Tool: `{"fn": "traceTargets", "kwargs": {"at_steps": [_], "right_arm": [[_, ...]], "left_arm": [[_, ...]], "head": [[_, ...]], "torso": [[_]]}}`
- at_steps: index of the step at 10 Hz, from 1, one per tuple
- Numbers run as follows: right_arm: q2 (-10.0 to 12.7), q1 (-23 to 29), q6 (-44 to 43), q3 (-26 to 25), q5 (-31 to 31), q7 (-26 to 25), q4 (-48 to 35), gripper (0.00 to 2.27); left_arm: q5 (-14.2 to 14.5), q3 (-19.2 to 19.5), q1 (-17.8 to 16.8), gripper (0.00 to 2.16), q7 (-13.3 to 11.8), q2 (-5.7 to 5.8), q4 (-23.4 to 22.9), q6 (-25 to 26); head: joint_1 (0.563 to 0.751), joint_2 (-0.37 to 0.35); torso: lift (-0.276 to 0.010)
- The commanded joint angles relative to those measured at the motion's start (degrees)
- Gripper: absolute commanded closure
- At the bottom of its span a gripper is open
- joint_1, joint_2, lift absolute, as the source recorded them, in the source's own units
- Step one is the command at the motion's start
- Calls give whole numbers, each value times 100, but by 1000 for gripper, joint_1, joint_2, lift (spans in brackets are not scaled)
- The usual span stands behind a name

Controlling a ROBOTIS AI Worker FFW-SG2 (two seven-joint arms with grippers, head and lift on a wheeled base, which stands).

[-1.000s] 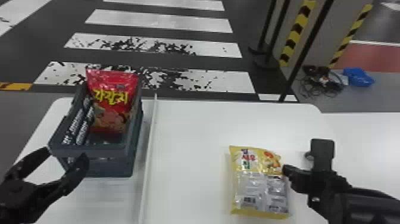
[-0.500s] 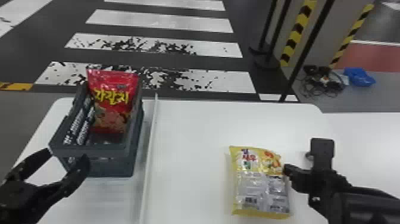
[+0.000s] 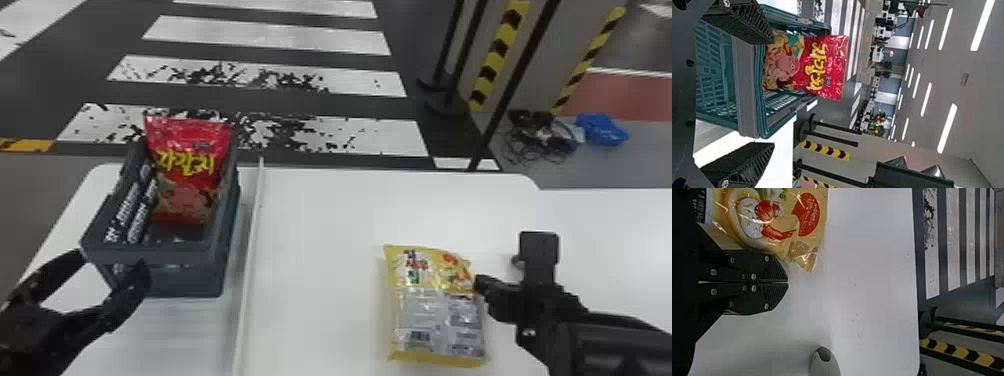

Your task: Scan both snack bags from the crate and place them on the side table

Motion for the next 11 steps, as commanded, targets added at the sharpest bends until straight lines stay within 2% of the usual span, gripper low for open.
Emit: {"fn": "traceTargets", "kwargs": {"at_steps": [1,7,8,9,10,11], "right_arm": [[0,-23,-58,33,3,3,44,2263],[0,47,-286,-108,161,-23,-123,2260],[0,205,-304,-169,161,-23,-457,1997],[9,390,-128,-222,170,-23,-861,1585],[0,557,83,-275,179,12,-1213,731],[0,680,223,-318,293,74,-1450,157]], "left_arm": [[0,-2,0,70,0,1,8,0],[9,7,-26,70,0,10,34,0],[9,7,-26,70,0,10,34,0],[9,7,-26,70,0,10,34,0],[9,7,-26,70,0,19,43,0],[18,7,-26,70,0,19,52,0]], "head": [[695,-114],[695,-115],[695,-125],[695,-133],[695,-136],[695,-142]], "torso": [[-95],[-95],[-95],[-95],[-95],[-95]]}}
